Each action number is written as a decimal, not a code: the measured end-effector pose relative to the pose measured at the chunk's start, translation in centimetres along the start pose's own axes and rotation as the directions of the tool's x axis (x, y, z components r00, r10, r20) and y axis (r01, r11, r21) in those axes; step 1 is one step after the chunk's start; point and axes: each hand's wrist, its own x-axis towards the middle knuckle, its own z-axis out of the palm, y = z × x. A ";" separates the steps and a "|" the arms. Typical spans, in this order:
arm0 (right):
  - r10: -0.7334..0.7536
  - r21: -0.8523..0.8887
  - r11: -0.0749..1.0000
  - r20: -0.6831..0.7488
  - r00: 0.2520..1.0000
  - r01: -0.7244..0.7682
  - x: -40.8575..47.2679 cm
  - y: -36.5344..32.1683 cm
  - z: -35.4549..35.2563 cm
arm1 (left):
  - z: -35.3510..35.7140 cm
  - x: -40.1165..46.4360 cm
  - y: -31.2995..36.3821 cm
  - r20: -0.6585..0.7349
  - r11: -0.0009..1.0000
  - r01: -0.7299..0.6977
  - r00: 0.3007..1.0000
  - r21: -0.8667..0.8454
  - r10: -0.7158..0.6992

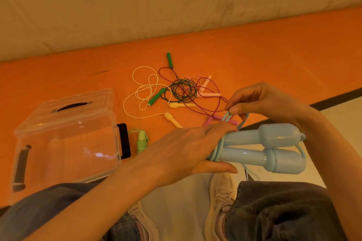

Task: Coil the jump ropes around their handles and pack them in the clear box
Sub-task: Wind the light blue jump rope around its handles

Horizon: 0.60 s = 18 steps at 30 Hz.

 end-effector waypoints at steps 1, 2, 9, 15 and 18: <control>-0.010 0.025 1.000 0.011 1.000 0.010 0.1 0.1 -0.1 | -0.1 0.0 0.1 -0.006 1.000 0.003 1.000 -0.020 -0.004; -0.021 0.038 0.999 0.015 1.000 0.021 0.2 0.2 -0.1 | -0.3 0.0 0.2 -0.018 1.000 -0.002 1.000 -0.028 0.001; -0.027 -0.010 1.000 -0.047 0.999 0.027 0.4 -0.3 0.5 | 0.1 -0.2 0.2 -0.058 0.987 -0.111 0.991 0.115 0.118; 0.123 0.056 0.991 -0.084 0.989 -0.119 0.8 1.1 0.6 | -1.5 0.2 -1.1 -0.259 0.997 0.027 0.965 -0.075 -0.046; -0.042 0.037 0.998 -0.104 0.994 0.046 1.0 0.6 2.0 | -1.6 0.6 -1.6 -0.350 0.971 0.089 0.922 -0.221 -0.165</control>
